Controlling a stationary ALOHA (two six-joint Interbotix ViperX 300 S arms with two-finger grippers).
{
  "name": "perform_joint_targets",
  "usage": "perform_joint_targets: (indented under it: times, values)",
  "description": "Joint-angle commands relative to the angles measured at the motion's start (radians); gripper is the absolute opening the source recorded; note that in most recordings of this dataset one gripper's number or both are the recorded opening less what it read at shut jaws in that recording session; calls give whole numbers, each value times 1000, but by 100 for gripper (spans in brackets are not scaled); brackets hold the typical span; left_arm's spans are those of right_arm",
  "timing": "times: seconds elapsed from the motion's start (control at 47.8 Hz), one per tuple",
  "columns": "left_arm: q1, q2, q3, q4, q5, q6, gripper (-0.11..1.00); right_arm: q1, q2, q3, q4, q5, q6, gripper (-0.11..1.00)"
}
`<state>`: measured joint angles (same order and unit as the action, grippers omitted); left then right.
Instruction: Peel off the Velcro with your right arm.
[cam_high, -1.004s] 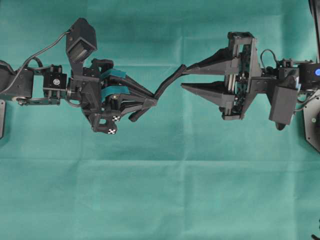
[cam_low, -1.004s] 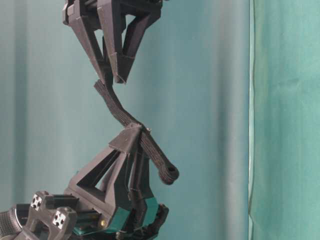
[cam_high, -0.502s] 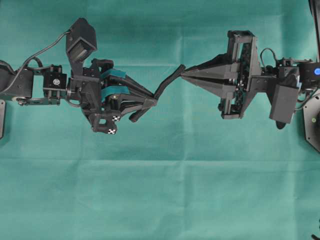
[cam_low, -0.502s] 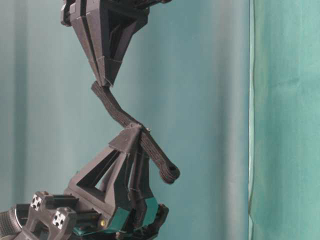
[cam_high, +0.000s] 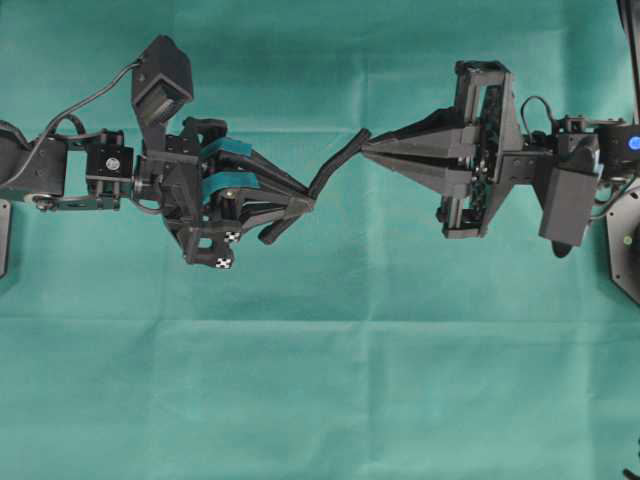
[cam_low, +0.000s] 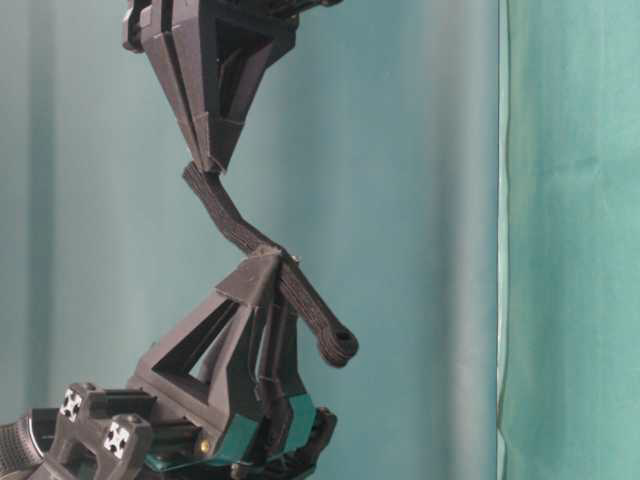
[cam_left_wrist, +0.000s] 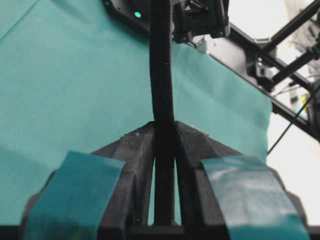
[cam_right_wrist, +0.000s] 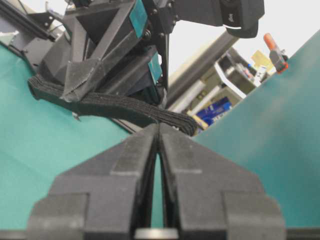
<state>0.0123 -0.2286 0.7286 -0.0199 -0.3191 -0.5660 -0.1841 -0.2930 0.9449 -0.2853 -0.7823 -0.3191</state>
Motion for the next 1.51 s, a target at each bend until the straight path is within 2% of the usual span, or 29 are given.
perform_joint_targets:
  times: [0.0,0.899,1.484]
  values:
    - [3,-9,-9,-2,-17,0,10,9,2,-8,0,-6,2,-10]
    - [6,-9,-12,-2,-31,3,10,72,54,-17,-2,-5,3,-10]
    - [6,-9,-14,-2,-40,3,10,129,98,-71,-2,92,-2,-10]
